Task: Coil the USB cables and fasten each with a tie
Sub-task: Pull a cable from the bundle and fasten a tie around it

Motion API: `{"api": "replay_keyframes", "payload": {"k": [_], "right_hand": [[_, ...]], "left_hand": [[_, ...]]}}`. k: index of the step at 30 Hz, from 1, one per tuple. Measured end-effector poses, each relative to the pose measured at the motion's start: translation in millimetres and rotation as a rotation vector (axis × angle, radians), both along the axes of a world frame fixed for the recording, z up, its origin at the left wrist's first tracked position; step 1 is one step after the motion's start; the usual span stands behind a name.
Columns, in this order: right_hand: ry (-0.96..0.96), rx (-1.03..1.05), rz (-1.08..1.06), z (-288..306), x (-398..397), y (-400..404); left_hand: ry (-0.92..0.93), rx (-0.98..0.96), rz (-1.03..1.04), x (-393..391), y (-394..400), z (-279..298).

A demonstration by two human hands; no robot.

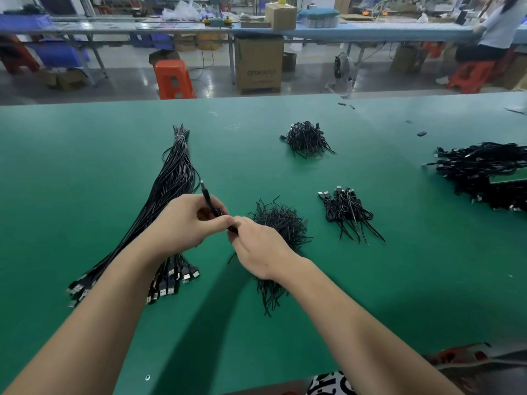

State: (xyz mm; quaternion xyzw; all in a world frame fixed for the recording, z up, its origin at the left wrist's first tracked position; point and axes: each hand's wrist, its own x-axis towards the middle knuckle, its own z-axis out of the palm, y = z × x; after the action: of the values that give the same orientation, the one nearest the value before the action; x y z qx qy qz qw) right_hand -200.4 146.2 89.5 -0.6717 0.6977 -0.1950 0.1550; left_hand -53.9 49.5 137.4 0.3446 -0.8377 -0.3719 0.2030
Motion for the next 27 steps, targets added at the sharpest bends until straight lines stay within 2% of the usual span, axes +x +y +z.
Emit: {"api": "replay_keyframes", "payload": {"k": [6, 10, 12, 13, 17, 23, 27], "right_hand": [[-0.034, 0.024, -0.026, -5, 0, -1], [-0.412, 0.084, -0.001, -6, -3, -1], [-0.543, 0.087, -0.02, -5, -3, 1], [-0.561, 0.076, -0.03, -4, -2, 1], [-0.421, -0.012, -0.054, -3, 1, 0], [-0.541, 0.073, -0.059, -2, -4, -4], [-0.684, 0.048, -0.088, -7, -4, -5]], "left_hand": [[-0.113, -0.109, 0.006, -7, 1, -2], [-0.122, -0.153, 0.029, -8, -1, -4], [-0.104, -0.158, 0.039, -9, -1, -2], [-0.086, -0.148, 0.042, -10, -1, -1], [-0.053, -0.101, 0.035, -15, -1, 1], [-0.095, -0.084, 0.019, -20, -1, -3], [-0.04, -0.003, 0.032, -23, -3, -5]]}}
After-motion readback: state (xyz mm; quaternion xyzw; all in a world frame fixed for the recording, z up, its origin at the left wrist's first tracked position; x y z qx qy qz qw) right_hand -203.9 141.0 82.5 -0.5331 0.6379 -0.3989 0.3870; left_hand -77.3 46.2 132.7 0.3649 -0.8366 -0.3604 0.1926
